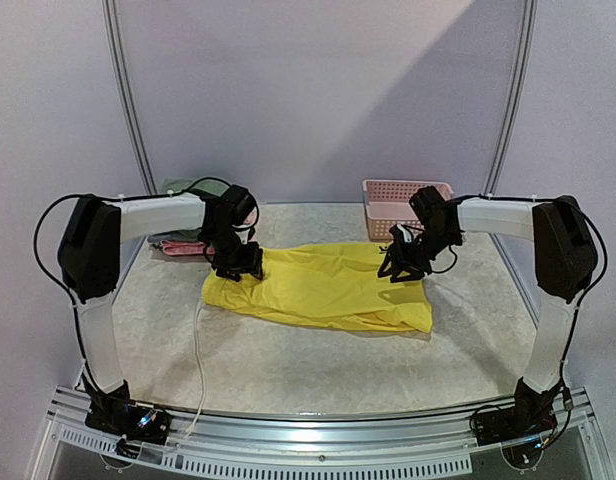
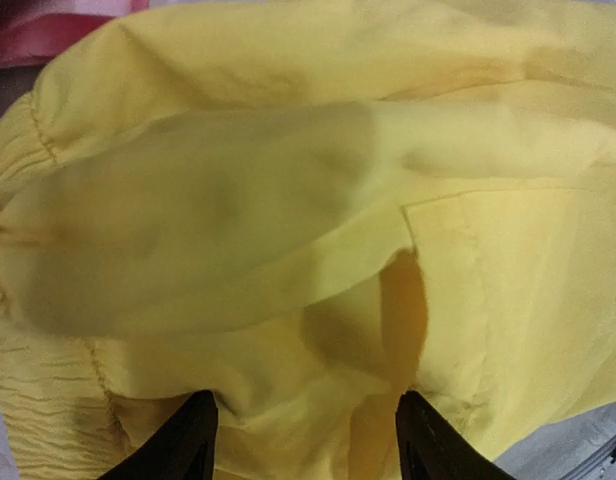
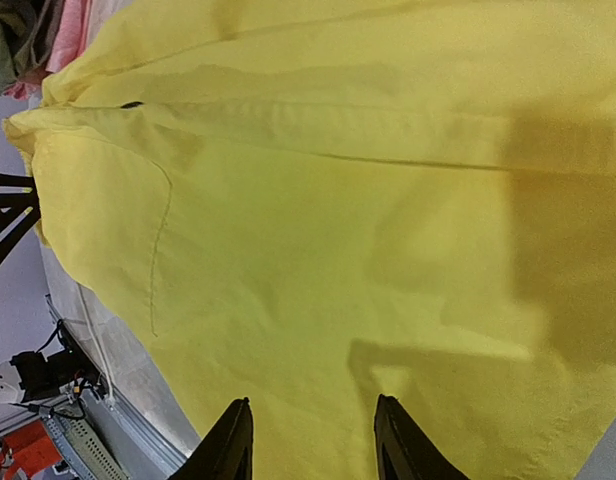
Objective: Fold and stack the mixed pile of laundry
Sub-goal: Move the rectangle-folded shorts to the center of the board.
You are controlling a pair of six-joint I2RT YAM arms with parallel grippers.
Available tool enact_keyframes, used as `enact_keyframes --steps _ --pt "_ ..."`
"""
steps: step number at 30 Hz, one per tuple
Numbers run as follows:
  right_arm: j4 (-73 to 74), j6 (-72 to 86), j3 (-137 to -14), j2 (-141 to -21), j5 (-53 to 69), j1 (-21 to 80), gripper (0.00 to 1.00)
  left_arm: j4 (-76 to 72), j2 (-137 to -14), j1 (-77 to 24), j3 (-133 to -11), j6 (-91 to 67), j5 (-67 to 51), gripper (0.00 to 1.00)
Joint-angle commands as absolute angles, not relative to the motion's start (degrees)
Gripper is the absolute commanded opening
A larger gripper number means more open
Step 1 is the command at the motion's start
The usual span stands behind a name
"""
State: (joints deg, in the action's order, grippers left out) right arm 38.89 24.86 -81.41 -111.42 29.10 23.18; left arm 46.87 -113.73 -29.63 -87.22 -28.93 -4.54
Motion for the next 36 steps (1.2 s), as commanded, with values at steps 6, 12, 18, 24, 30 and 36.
enact_keyframes --steps 6,12,18,24,30,36 --pt "40.24 26.67 -74.20 -114.43 27.11 24.38 0.41 45.02 -116.79 -30.00 -81.51 -26.18 -7.28 0.61" --pt "41.34 29.23 -67.25 -111.97 26.23 26.26 0.40 42.73 -112.89 -31.20 -72.10 -27.26 -8.16 0.60" --pt "45.52 30.44 -60.73 -108.03 24.91 28.33 0.40 43.38 -106.74 -33.09 -62.53 -27.63 -8.95 0.59" --pt "52.55 31.21 -55.32 -100.71 24.15 30.19 0.40 48.88 -94.07 -36.10 -53.61 -29.18 -9.16 0.58" --pt "57.87 30.22 -64.06 -94.02 24.93 30.22 0.40 54.70 -82.92 -36.56 -56.79 -30.41 -6.20 0.59" --pt "59.25 26.19 -78.06 -99.00 22.25 30.15 0.50 56.50 -86.99 -36.50 -65.45 -28.67 -3.10 0.62"
